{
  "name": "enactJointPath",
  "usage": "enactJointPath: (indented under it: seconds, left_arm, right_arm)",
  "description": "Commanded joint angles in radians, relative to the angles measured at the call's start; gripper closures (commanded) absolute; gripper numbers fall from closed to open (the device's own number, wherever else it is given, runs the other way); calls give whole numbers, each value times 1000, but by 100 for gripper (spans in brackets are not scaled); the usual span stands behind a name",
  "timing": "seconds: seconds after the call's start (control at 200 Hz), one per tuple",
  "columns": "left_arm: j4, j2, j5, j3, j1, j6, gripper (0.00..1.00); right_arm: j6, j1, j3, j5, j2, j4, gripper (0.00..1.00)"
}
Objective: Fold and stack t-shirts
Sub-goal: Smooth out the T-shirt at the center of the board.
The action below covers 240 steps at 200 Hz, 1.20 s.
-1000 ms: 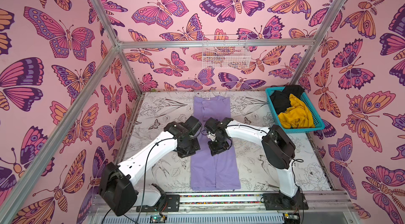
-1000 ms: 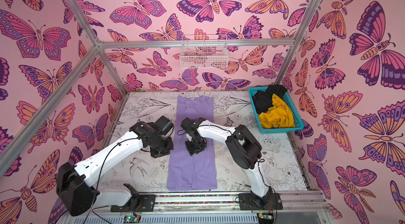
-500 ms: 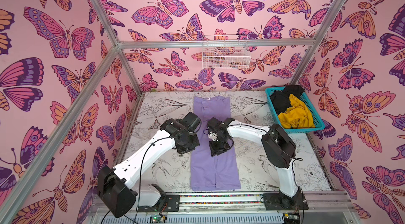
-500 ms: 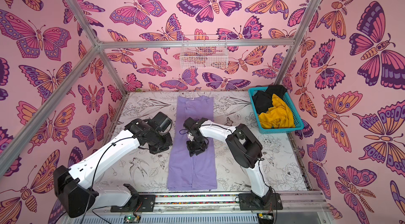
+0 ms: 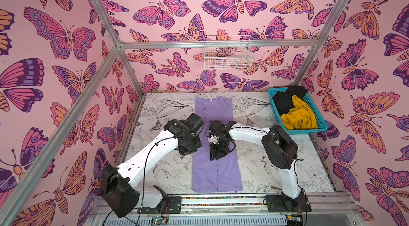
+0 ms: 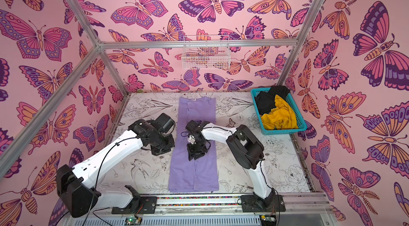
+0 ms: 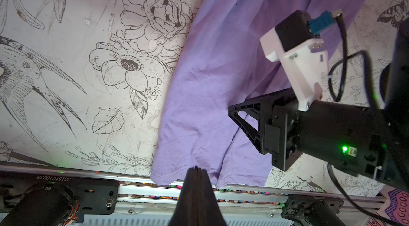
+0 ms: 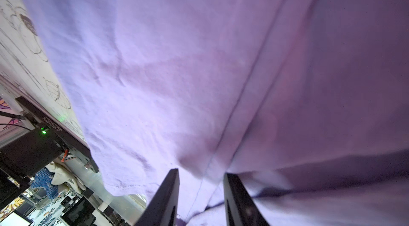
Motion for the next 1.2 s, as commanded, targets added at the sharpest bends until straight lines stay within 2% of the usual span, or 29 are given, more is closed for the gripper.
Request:
enactJointPath:
  seconds: [0.0,0.085,0.185,0.521,0.726,1.027,1.197]
  left_arm:
    - [-28,-20,-21,-17,0,1,100]
    - [-29,-19,-21,-16,-1,3,100]
    - [-31,-21,-27,-20,1,-1,100]
    - [-28,44,-29,25,1,11,100]
    - [-9,76,-23,42,1,18,100]
    - [-2,92,-7,38,0,19,100]
    - [-2,83,11,18,1,22,100]
  right_arm:
    - [-6,2,12,-3,46,11,63]
    - [-6,2,10,0,51,10,71]
    - [-3,3,6,13,40,-7,100]
    - [7,3,-54,84,-89,-70,100]
    - [40,4,-102,80,-157,-73,100]
    - [81,41,-169,74,-112,-77,100]
    - [64,54,-128,121,-95,-108,99]
